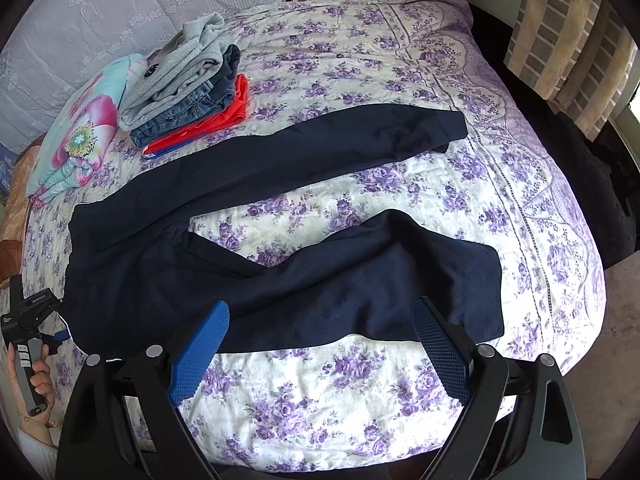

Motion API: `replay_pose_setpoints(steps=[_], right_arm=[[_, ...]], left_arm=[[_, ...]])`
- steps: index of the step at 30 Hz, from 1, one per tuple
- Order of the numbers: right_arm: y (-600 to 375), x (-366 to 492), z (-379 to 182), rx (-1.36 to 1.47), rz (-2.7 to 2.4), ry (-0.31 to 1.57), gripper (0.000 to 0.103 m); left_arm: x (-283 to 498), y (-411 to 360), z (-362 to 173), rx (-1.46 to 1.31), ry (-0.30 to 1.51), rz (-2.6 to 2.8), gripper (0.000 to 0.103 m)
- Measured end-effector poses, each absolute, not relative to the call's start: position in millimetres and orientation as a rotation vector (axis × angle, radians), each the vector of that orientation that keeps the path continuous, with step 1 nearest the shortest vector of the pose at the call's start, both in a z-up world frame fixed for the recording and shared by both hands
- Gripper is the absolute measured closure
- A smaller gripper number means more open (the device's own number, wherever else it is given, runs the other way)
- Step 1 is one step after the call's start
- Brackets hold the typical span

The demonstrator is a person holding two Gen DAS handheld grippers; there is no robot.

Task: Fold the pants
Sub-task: 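Grasp the waistband of the navy sweatpants with the left gripper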

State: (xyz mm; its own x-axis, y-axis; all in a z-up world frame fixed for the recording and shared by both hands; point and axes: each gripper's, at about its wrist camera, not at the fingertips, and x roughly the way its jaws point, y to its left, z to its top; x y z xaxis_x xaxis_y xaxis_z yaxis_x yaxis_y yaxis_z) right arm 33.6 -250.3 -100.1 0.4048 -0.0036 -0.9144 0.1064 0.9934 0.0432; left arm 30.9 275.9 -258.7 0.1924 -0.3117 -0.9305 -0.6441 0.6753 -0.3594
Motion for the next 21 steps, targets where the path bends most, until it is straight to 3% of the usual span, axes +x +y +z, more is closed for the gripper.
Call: replay_pose_setpoints(steps=[3, 5, 15, 21], right_arm=[[-262.3, 31.7, -103.1, 0.091, -0.085, 1.151, 0.01], [-278.1, 28.7, -106.5, 0.093, -0.116, 1.155, 0.01], [-417.6, 0.5, -170.0, 0.14, -0.331, 1.182, 0.01], [-471.4, -13.7, -207.5, 0.472, -0.275, 1.21, 0.01]], left_arm=[[29.4, 282.4, -256.3, -0.929, 1.383, 0.23, 0.077], [28.6, 284.3, -248.0, -0.927, 1.357, 0.213, 0.08], [16.5, 281.8, -215.8, -0.824, 1.286, 0.258, 0.081], [14.7, 274.5, -216.5, -0.8, 1.304, 0.27, 0.08]])
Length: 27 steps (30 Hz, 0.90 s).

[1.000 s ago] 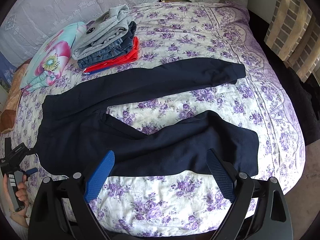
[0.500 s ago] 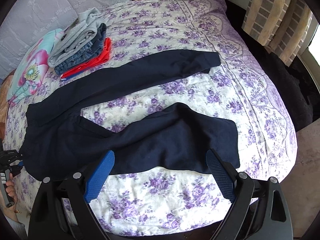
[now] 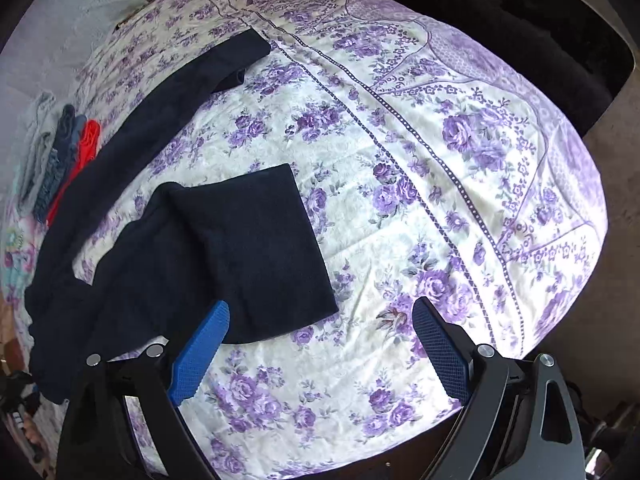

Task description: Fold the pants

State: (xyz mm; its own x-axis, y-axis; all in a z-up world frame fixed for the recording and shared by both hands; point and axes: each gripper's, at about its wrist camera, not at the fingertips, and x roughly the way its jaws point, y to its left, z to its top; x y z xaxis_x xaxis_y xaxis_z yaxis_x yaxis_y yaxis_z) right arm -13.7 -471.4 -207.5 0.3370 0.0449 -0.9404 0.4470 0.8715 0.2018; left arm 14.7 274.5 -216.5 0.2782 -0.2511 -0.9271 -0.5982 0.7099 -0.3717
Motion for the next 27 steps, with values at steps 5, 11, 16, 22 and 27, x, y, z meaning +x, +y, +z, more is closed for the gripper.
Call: replay_pose_setpoints(steps=[5, 11, 16, 22, 27], right_arm=[[-474.8, 13.5, -261.1, 0.65, -0.189, 1.328, 0.018], [-427.6, 60.2, -234.7, 0.507, -0.144, 1.306, 0.091], [-407.2, 139.6, -158.6, 0.422, -0.069, 1.18, 0.092], [-417.9, 158.8, -85.3, 0.338, -0.064, 1.078, 0.093], [-460.4, 102.8, -146.9, 0.401, -0.176, 1.21, 0.093]], left_arm=[[21.9, 274.1, -226.7, -0.767, 1.34, 0.268, 0.079], [11.0, 296.0, -248.2, -0.957, 1.301, 0.309, 0.081], [28.4, 300.1, -220.3, -0.819, 1.277, 0.361, 0.082], [17.6, 295.9, -137.0, -0.676, 1.085, 0.395, 0.083], [-14.4, 266.8, -161.1, -0.594, 1.186, 0.382, 0.083]])
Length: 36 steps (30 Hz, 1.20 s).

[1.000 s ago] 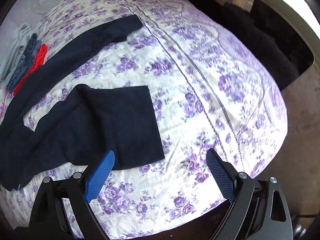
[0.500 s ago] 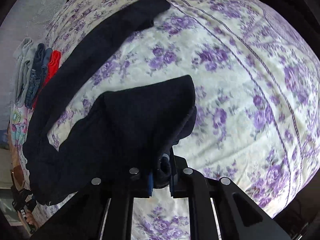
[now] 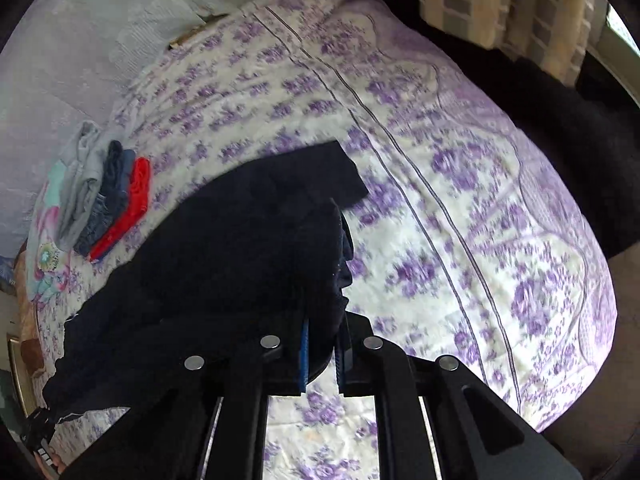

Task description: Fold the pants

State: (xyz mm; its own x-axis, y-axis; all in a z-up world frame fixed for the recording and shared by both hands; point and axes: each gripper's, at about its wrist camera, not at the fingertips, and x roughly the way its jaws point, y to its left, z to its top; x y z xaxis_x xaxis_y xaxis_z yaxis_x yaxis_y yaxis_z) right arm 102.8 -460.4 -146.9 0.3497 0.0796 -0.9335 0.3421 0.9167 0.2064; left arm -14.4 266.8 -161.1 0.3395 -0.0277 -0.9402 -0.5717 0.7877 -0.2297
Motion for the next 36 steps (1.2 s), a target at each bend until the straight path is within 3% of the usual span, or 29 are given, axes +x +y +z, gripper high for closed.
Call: replay_pose_setpoints(steps=[5, 9, 11, 12, 13, 15, 20, 24, 27, 32, 36], right_arm=[[-476.9, 33.1, -246.6, 0.466, -0.333, 1.407, 0.093], [-471.7, 30.4, -254.3, 0.431, -0.343, 1.37, 0.093], [-468.6, 38.6, -248.5, 0.382, -0.354, 1.392, 0.075], [-467.1, 42.5, -244.7, 0.336, -0.374, 1.413, 0.039], [-465.0, 44.9, -237.4, 0.266, -0.405, 1.416, 0.029], [-459.0, 48.3, -215.9, 0.124, -0.455, 1.369, 0.029], [-443.6, 72.5, -165.9, 0.113, -0.418, 1.248, 0.027], [-393.0, 120.9, -144.4, 0.156, -0.219, 1.21, 0.026], [-335.9, 159.3, -135.0, 0.11, -0.043, 1.221, 0.026], [-259.0, 191.1, -115.6, -0.009, 0.09, 1.186, 0.026], [-232.9, 198.2, -104.5, -0.052, 0.123, 1.168, 0.026]], left_arm=[[-35.2, 265.7, -224.0, -0.631, 1.335, 0.409, 0.082], [-27.5, 269.6, -229.5, -0.595, 1.379, 0.387, 0.075], [-24.3, 272.3, -221.8, -0.568, 1.394, 0.357, 0.071], [-25.9, 275.4, -215.6, -0.565, 1.388, 0.353, 0.066], [-30.1, 280.8, -207.4, -0.559, 1.373, 0.363, 0.062], [-41.6, 293.0, -188.1, -0.548, 1.328, 0.404, 0.047], [-50.0, 325.0, -135.2, -0.546, 1.197, 0.478, 0.043], [17.8, 326.2, -114.4, -0.434, 1.157, 0.376, 0.029], [91.0, 323.9, -125.2, -0.406, 1.202, 0.147, 0.02], [188.4, 310.4, -193.2, -0.316, 1.467, -0.017, 0.02], [222.4, 316.9, -229.4, -0.434, 1.586, -0.109, 0.02]])
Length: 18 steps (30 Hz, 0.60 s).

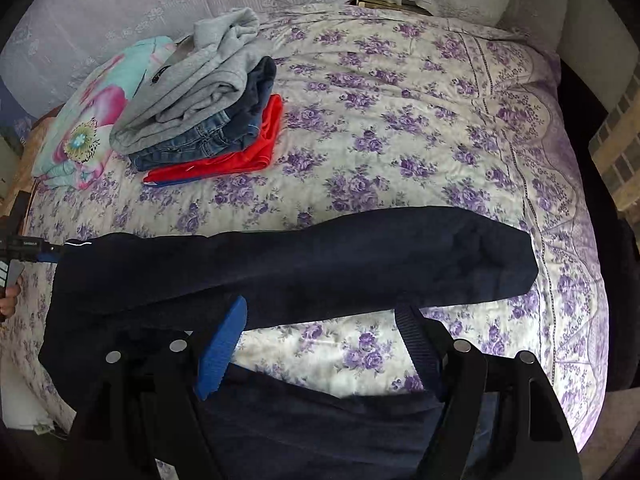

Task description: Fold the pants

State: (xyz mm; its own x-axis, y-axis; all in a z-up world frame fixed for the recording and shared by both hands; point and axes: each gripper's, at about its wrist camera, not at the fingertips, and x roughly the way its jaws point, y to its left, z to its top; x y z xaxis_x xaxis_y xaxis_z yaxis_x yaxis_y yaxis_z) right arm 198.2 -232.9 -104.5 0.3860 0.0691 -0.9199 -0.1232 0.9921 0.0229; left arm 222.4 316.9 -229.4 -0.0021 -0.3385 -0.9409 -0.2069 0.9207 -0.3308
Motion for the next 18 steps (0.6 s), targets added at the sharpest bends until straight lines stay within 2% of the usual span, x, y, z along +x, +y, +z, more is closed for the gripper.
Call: replay_pose_setpoints(steps=[4, 7, 8, 10, 12, 16, 18], right_arm=[[-228.0, 201.8, -111.9, -0.097, 0.103, 1.174, 0.026], [-228.0, 208.5, -121.9, -0.085, 0.092, 1.187, 0.026], [-226.3, 211.2, -125.7, -0.076, 0.097, 1.193, 0.026], [-216.8, 216.1, -131.8, -0.064, 0.144, 1.215, 0.026], [-198.0, 219.5, -134.9, -0.074, 0.218, 1.218, 0.027], [-154.3, 227.1, -135.6, -0.166, 0.303, 1.194, 0.029], [-140.0, 230.1, -129.4, -0.174, 0.333, 1.176, 0.029]], left_arm=[[230.3, 302.9, -243.7, -0.437, 1.647, -0.209, 0.021], [231.6, 287.4, -248.9, -0.323, 1.665, -0.155, 0.044], [233.6, 286.1, -246.0, -0.308, 1.65, -0.134, 0.059], [234.4, 281.9, -233.3, -0.291, 1.591, -0.104, 0.068], [229.4, 276.8, -211.1, -0.255, 1.483, -0.068, 0.089], [220.2, 300.4, -180.3, -0.393, 1.273, 0.108, 0.089], [218.9, 334.6, -177.8, -0.458, 1.237, 0.21, 0.089]])
